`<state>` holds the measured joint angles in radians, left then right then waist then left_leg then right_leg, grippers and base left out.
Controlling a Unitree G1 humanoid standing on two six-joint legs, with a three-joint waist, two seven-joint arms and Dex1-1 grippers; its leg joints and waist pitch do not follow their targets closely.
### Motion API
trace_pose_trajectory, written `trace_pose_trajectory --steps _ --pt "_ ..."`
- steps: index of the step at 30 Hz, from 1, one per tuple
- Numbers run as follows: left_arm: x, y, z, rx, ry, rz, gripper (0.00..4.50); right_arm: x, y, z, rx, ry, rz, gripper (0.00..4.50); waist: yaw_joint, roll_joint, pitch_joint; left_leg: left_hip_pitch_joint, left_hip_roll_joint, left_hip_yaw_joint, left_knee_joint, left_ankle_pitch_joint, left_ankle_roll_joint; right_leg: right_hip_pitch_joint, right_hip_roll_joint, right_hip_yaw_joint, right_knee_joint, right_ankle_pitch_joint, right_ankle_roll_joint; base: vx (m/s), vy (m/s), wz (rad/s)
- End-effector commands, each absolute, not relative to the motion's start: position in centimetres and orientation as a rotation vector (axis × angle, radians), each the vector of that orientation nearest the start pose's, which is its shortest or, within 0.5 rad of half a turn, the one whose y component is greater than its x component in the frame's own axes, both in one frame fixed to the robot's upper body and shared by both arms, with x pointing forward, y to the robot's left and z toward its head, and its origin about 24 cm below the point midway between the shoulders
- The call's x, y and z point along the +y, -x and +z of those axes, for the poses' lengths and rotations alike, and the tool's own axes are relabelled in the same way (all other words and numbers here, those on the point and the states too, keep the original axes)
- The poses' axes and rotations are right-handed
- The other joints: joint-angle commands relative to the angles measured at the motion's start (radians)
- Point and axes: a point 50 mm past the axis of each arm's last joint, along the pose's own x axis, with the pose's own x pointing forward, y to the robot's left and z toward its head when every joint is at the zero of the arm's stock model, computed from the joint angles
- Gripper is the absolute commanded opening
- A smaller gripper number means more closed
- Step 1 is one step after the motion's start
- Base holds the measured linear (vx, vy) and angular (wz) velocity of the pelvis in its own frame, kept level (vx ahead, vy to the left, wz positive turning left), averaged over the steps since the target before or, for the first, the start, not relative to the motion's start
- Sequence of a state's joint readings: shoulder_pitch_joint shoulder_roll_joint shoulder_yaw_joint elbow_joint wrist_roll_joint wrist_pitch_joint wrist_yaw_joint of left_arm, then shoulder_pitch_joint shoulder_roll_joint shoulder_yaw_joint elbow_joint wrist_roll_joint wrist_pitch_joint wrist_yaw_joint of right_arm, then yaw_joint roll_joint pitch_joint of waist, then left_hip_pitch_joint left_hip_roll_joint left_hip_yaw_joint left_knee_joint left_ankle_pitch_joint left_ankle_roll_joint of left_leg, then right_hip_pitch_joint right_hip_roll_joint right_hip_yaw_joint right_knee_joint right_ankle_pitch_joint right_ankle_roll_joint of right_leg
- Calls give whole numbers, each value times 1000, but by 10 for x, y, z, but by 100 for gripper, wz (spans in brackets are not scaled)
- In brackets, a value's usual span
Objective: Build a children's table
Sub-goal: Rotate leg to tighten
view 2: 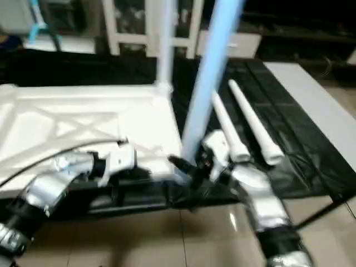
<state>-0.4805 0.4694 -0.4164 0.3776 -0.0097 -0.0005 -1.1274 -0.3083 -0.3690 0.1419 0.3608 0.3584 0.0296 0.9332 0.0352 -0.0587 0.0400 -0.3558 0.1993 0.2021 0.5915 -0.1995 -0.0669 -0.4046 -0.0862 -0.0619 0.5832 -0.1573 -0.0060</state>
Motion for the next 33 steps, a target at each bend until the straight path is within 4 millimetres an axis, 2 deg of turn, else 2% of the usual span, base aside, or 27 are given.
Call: trace_pose_trajectory --steps 1,3,7,10,16,18,22,24,26,29,30,31,32,33 --pt "127 -279 32 445 -558 -1478 0 -165 -285 52 139 -9 1041 326 -5 10 -41 23 44 -17 -87 -384 -8 19 -51 45 -73 -370 -188 0 0 0" --pt "128 -278 33 443 -555 -1485 0 -169 -284 54 150 -11 1064 326 -6 9 -43 16 42 -22 -89 -381 -10 26 -54 44 -74 -394 -173 0 0 0" --pt "129 -279 34 440 -558 -1490 0 -173 -283 54 176 3 1108 326 -4 8 -46 12 41 -23 -87 -347 -4 27 -56 45 -73 -387 -166 0 0 0" --pt "129 -279 34 440 -556 -1493 0 -174 -281 53 199 24 1142 300 -4 6 -48 11 41 -22 -85 -322 0 29 -55 44 -70 -358 -172 0 0 0" --pt "129 -278 35 440 -554 -1499 0 -178 -281 52 220 23 1149 255 -3 7 -52 9 41 -18 -81 -264 17 34 -53 43 -57 -249 -211 0 0 0" --pt "128 -278 36 437 -552 -1500 0 -177 -284 52 201 2 1108 240 -3 7 -51 9 41 -18 -81 -263 20 34 -53 43 -56 -250 -215 0 0 0" --pt "126 -282 35 468 -571 -1458 0 -170 -290 45 193 -43 997 206 -8 6 -46 12 41 -20 -84 -320 1 28 -55 43 -67 -351 -191 0 0 0" --pt "126 -284 34 491 -581 -1423 0 -169 -293 40 200 -12 930 203 -10 7 -43 13 40 -24 -86 -360 -15 24 -57 41 -75 -430 -166 0 0 0" --pt "125 -290 34 506 -567 -1344 0 -168 -297 34 214 8 840 197 -16 6 -38 17 37 -30 -87 -407 -33 19 -59 37 -88 -550 -120 0 0 0" --pt "122 -296 37 497 -546 -1283 0 -166 -300 30 223 10 768 193 -20 5 -36 19 35 -38 -87 -444 -32 16 -60 30 -103 -640 -75 0 0 0" --pt "111 -315 44 456 -479 -1090 0 -160 -307 19 260 13 563 193 -25 6 -36 17 35 -36 -87 -443 -39 15 -58 30 -100 -635 -75 0 0 0" --pt "109 -319 46 449 -459 -1041 0 -158 -309 16 270 15 510 192 -33 5 -35 18 33 -40 -88 -446 -52 11 -58 23 -102 -640 -77 -51 15 -5" --pt "102 -329 50 425 -409 -921 0 -155 -313 10 292 21 362 191 -39 4 -38 25 29 -44 -84 -470 -62 7 -56 15 -109 -664 -65 -61 27 -5" --pt "100 -332 51 418 -397 -891 0 -155 -314 9 297 23 320 191 -42 2 -37 24 27 -45 -82 -473 -62 7 -56 13 -111 -668 -58 -61 27 -5"
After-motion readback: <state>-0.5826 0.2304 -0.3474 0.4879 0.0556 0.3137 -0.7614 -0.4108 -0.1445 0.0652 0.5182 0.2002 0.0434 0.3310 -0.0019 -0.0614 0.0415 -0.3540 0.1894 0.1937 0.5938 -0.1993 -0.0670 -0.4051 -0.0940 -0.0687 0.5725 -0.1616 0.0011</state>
